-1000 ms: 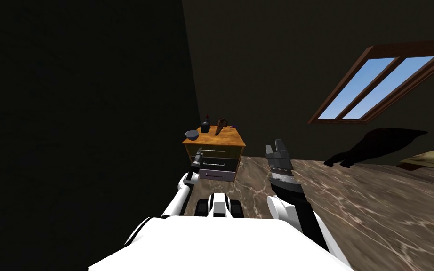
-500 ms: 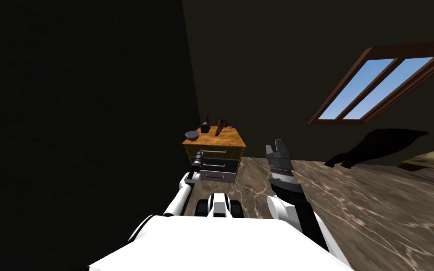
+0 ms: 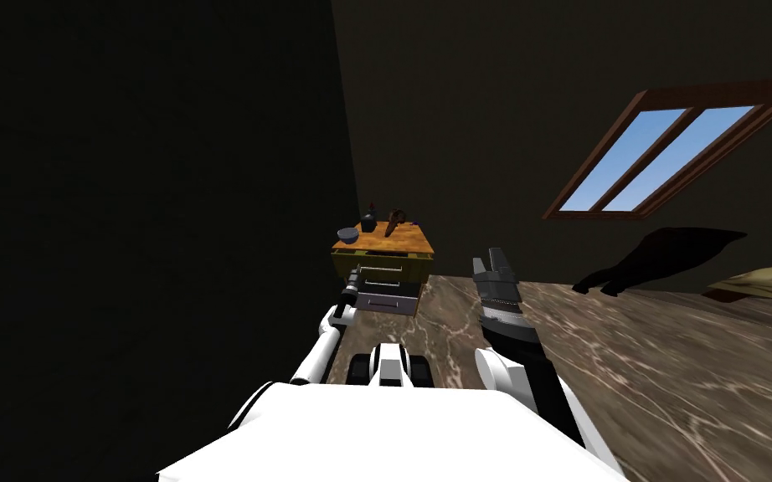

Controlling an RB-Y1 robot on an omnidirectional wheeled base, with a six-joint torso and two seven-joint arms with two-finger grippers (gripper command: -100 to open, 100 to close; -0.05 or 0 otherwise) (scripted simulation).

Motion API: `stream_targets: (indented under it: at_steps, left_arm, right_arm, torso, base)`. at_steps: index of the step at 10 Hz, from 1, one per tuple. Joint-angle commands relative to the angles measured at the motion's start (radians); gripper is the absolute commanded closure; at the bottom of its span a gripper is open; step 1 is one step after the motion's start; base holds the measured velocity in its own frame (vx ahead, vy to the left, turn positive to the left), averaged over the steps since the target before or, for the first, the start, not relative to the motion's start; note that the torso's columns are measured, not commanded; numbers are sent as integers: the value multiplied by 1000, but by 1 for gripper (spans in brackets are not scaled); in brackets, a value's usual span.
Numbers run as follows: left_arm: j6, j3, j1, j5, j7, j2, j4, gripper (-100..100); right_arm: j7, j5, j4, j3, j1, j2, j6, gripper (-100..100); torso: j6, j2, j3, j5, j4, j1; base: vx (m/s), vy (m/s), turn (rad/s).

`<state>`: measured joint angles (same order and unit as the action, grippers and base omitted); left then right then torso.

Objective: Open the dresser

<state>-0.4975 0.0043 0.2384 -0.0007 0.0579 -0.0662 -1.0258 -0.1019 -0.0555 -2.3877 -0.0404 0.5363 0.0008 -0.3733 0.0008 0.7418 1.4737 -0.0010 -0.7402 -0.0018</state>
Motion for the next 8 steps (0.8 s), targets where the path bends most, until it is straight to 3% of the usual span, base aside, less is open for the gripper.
stream_targets:
  at_steps: [1, 8]
  left_arm:
    - [4, -5, -5, -1, 2, 0, -3, 100]
    - [9, -21, -16, -5, 10, -1, -22, 100]
  right_arm:
    - [0, 0, 0, 0, 0, 0, 0, 0]
    - [0, 0, 0, 0, 0, 0, 0, 0]
  torso:
    - [0, -7, 4, -1, 0, 0]
    - [-1, -1, 1, 1, 1, 2]
  base:
    - [-121, 3, 25]
    - [-177, 23, 15]
